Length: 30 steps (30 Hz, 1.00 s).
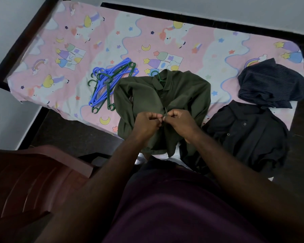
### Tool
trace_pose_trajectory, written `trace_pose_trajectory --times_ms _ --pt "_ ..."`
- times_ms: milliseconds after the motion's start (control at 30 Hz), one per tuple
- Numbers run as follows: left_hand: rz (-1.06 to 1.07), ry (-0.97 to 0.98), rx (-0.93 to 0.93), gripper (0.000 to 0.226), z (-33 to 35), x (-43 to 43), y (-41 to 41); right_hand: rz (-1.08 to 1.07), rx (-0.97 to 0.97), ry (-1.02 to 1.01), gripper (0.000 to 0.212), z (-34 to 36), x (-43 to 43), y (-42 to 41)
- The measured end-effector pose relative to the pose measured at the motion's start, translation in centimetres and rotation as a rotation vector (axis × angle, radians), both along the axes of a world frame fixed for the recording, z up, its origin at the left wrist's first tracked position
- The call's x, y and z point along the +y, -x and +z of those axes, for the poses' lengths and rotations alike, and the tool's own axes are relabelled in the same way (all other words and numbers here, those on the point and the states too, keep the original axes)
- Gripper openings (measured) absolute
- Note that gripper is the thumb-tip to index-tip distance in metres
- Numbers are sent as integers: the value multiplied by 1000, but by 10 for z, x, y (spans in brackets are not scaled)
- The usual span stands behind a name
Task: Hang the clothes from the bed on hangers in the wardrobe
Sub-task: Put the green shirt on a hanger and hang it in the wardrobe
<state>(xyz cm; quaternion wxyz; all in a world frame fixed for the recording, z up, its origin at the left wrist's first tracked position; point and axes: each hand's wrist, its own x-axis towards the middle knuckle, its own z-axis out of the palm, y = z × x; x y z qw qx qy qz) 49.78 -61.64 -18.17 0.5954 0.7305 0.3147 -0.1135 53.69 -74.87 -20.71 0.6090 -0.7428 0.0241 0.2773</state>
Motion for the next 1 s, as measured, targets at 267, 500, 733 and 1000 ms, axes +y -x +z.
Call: trace_pose_trajectory --times_ms 267,500,733,1000 --pt "-29 -42 35 7 -5 6 -1 108 -98 92 11 4 -2 -1" --pt "-39 -45 55 8 -3 8 -6 120 -166 168 13 9 -1 -1" --pt "-68 -2 77 5 -1 7 -4 14 -104 140 16 1 4 5" --pt "-70 -15 99 12 2 12 -6 69 -174 246 28 0 14 11"
